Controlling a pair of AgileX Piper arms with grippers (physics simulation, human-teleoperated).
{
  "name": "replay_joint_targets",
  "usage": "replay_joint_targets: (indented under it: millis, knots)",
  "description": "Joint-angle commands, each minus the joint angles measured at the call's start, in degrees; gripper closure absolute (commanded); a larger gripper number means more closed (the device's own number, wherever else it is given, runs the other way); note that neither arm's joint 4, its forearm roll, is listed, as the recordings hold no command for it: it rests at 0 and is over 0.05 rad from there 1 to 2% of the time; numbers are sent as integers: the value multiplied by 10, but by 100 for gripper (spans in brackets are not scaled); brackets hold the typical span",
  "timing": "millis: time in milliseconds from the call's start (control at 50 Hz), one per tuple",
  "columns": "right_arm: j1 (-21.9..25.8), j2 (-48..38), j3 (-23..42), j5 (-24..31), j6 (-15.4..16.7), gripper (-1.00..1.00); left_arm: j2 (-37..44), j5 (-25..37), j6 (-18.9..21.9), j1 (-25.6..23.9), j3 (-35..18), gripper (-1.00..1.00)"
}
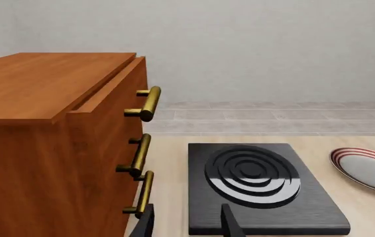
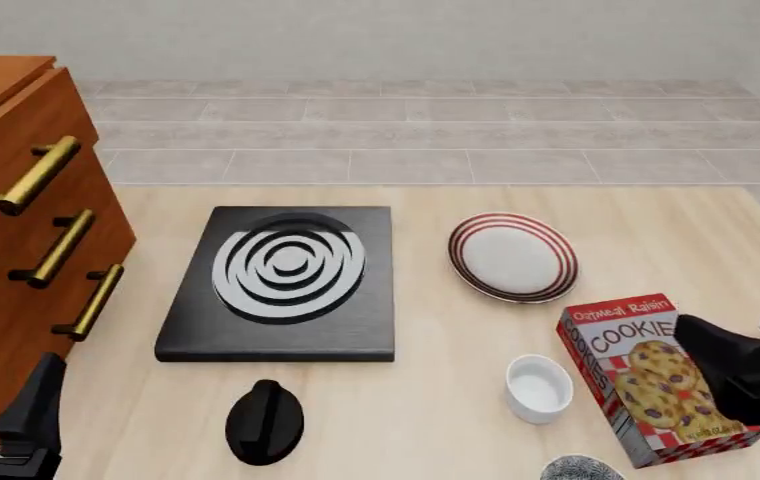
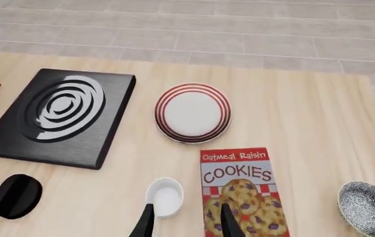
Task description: Pick the akita bowl next to the ramekin and place it on the plate.
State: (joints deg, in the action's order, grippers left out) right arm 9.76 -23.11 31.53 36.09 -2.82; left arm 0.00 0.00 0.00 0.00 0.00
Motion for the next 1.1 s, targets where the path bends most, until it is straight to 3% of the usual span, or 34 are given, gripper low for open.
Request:
replay_joint_targets:
  millis: [20,580,620,780,840,860,980,1100]
  knots:
    - [12,11,16,57,-7,-100,0,0,0,0,0,-100]
    - [23,63,-3,142,-9,-100,0,0,0,0,0,-100]
    - [29,90,-4,185,-7,-100,0,0,0,0,0,-100]
    - [41,103,-16,206,-19,-100,0,0,0,0,0,-100]
    - [41,102,-16,209,-18,-100,0,0,0,0,0,-100]
    - [45,101,-16,211,-31,-100,0,0,0,0,0,-100]
    - [44,94,-19,210,-16,-100,0,0,0,0,0,-100]
    - [43,59,-65,161,-23,-100,0,0,0,0,0,-100]
